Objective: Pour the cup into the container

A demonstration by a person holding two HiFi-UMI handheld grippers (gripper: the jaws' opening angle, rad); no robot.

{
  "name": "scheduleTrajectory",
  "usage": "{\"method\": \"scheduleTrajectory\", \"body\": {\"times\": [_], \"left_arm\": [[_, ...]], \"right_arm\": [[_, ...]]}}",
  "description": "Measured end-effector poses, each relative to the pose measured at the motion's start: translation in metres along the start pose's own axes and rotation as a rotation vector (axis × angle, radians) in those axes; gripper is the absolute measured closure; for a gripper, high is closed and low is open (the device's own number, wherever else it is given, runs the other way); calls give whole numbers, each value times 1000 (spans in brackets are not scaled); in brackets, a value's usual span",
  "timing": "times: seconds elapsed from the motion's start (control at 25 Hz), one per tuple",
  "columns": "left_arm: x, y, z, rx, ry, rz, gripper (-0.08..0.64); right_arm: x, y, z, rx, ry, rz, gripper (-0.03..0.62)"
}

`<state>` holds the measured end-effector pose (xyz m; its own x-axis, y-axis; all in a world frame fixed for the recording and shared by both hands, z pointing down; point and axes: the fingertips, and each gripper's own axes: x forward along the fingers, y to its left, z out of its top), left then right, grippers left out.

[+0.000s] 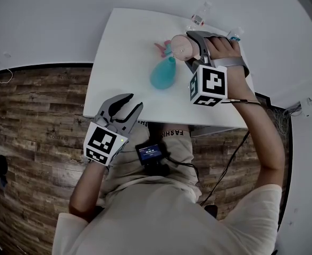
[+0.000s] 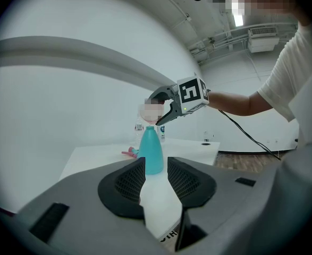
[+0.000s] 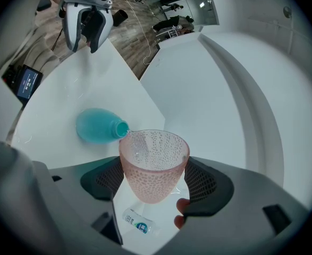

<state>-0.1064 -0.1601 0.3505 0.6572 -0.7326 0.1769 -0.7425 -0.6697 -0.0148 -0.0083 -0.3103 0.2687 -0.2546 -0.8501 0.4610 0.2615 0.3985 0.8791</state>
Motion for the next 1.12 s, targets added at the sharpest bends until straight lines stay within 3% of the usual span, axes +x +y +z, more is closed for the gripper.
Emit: {"method": "scheduleTrajectory", "body": {"times": [1.12], "left_arm": [[-1,-2,0,0,-5,3,419]], "right_arm": [[-2,-5,-2,-94,20,-80,229]]}}
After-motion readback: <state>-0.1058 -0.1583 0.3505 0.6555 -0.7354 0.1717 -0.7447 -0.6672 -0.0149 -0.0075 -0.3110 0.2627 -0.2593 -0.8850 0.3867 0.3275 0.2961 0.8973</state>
